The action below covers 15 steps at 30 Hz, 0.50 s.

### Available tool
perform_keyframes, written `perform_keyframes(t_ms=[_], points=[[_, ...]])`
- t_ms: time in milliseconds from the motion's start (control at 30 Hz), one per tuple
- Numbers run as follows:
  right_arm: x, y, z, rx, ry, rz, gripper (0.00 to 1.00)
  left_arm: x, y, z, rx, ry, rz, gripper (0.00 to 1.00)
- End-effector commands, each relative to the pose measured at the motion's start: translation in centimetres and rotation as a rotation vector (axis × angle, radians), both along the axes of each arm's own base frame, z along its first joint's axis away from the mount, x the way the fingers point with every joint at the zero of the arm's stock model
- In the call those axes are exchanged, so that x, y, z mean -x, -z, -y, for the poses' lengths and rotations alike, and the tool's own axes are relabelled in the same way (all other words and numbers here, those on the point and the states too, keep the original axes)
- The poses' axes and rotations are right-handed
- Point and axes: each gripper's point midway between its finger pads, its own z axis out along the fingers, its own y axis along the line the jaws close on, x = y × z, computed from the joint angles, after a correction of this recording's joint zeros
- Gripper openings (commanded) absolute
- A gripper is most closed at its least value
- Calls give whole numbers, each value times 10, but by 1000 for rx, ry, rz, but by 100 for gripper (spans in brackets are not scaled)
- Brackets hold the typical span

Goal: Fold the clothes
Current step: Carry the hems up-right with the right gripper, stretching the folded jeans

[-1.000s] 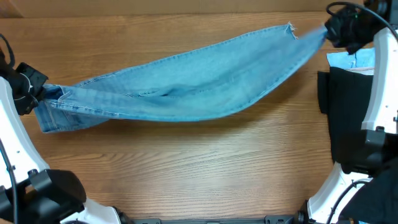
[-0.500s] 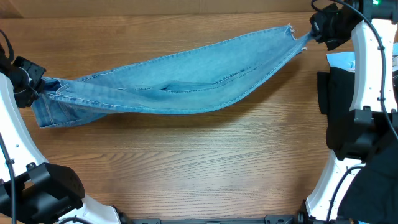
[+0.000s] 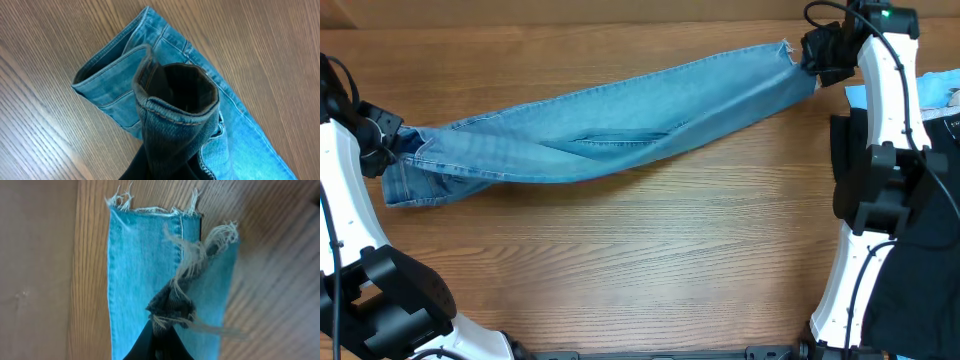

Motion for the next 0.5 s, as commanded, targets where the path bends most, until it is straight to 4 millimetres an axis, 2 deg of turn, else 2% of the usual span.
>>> perform_keyframes(t_ms=[0, 133, 233, 367, 467], points=[[-14, 17, -7, -22, 38, 7, 4, 8, 10, -16, -5, -71, -11, 4], [-38, 29, -22, -14, 5, 74, 4, 10, 33, -19, -4, -80, -17, 4], [-52, 48, -33, 10, -11, 97, 4, 8, 56, -21, -10, -80, -8, 4], [-75, 50, -44, 26, -31, 185, 5, 0, 68, -29, -62, -49, 24, 4], [-75, 63, -35, 83, 0, 164, 5, -7, 69, -33, -101, -6, 48, 4]])
